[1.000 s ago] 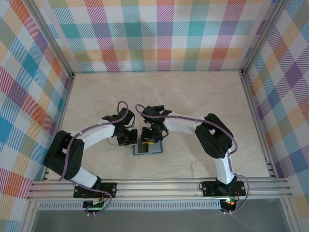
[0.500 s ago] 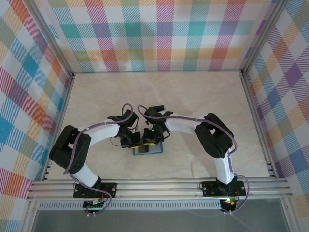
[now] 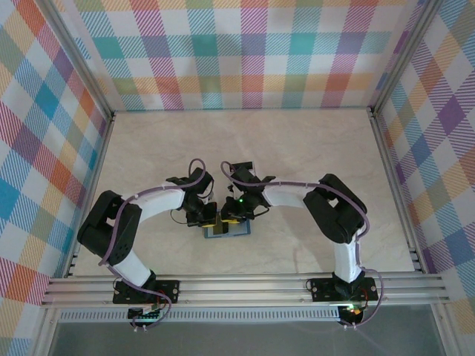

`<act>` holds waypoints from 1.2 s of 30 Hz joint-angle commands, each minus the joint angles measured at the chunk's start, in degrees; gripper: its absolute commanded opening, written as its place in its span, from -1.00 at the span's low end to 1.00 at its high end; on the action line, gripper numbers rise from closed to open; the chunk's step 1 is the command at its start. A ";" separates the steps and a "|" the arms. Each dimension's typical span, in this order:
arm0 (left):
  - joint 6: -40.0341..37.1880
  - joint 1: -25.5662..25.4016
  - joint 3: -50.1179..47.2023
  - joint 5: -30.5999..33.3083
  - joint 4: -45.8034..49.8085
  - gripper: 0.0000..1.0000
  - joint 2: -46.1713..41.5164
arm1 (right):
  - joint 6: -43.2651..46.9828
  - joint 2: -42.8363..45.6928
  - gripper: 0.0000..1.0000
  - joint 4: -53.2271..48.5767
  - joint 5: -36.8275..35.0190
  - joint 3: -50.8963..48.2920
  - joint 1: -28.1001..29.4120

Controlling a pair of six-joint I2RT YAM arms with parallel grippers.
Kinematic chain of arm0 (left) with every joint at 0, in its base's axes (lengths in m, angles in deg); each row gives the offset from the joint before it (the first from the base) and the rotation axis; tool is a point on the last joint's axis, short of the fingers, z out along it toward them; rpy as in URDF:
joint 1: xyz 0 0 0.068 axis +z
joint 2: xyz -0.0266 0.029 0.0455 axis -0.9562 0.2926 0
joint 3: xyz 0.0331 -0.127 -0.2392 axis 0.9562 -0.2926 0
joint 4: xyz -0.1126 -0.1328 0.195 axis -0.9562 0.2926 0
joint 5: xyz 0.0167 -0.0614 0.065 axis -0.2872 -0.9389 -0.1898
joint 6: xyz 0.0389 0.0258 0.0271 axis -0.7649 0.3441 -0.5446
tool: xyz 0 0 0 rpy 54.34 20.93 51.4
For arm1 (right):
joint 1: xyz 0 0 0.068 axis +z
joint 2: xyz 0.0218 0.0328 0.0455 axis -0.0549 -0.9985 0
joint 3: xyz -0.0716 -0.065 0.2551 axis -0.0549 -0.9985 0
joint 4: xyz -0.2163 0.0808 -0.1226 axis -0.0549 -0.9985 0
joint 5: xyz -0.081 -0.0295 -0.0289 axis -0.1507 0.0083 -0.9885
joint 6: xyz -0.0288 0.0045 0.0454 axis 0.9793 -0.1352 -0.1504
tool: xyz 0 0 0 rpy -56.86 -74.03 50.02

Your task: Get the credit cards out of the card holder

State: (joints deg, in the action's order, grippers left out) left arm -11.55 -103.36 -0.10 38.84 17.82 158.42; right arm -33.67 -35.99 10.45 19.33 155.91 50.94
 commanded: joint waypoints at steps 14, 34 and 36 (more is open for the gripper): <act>-1.52 -0.48 -0.88 5.16 2.15 -1.00 3.20 | 2.61 4.09 -0.78 -9.89 -6.16 2.08 -0.15; -2.80 -0.48 1.18 5.79 4.31 -0.94 -0.33 | 7.49 6.72 -0.79 -21.42 -12.85 7.23 -0.11; -2.88 -0.48 1.36 5.80 4.18 -0.92 -0.87 | 7.50 7.57 -0.79 -21.01 -12.24 7.35 -0.15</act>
State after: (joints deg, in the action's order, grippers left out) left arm -13.28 -103.66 0.95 40.46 18.82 158.51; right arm -27.22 -30.96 -7.71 8.10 161.72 50.96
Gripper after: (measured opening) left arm 0.048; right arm 0.105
